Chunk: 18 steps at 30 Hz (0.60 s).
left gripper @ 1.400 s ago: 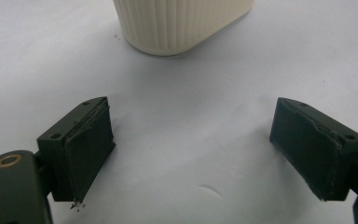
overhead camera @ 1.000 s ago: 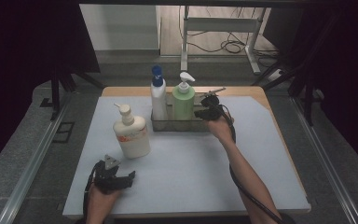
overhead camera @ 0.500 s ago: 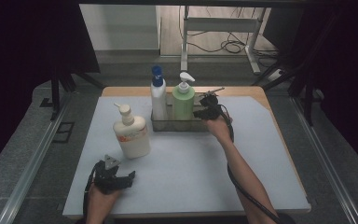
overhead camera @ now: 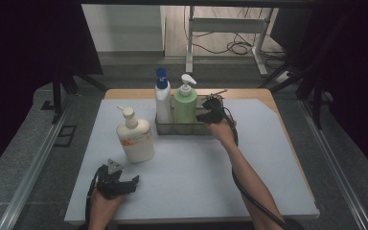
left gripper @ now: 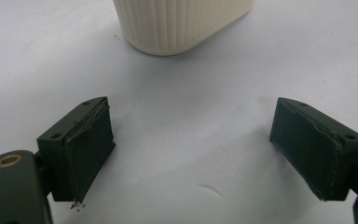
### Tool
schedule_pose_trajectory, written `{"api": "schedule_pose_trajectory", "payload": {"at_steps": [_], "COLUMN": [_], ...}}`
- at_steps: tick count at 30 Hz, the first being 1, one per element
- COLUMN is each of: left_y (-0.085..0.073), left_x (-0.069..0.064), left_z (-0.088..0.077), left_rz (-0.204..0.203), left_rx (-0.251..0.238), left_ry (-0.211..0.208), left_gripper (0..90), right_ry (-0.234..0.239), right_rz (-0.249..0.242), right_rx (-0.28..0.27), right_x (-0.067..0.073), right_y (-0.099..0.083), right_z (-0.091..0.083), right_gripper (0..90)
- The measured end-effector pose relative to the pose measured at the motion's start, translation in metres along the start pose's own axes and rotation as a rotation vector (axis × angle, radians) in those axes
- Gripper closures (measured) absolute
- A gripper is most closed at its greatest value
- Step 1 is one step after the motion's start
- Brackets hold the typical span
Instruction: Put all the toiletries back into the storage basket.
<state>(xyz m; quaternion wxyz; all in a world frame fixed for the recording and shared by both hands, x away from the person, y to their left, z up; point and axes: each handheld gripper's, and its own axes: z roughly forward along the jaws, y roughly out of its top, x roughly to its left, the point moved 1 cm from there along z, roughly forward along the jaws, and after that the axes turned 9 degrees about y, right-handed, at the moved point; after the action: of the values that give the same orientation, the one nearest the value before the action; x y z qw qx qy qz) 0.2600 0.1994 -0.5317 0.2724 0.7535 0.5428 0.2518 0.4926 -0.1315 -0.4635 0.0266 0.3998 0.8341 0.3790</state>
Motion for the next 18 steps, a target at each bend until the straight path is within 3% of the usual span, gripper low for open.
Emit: {"api": "schedule_pose_trajectory", "payload": {"at_steps": [4, 8, 18], "left_y": [0.000, 0.000, 0.000], "left_x": [0.000, 0.000, 0.000], "left_z": [0.000, 0.000, 0.000], "left_rz": [0.000, 0.000, 0.000], "left_rx": [0.000, 0.000, 0.000], "left_ry": [0.000, 0.000, 0.000], "left_gripper": [12.7, 12.7, 12.7], "right_ry": [0.021, -0.003, -0.002], "right_rz": [-0.009, -0.024, -0.030], "right_rx": [-0.002, 0.008, 0.008], "right_x": [0.006, 0.011, 0.012], "right_y": [0.002, 0.004, 0.004], "right_z": [0.003, 0.002, 0.002], "right_gripper": [89.6, 89.7, 89.6]}}
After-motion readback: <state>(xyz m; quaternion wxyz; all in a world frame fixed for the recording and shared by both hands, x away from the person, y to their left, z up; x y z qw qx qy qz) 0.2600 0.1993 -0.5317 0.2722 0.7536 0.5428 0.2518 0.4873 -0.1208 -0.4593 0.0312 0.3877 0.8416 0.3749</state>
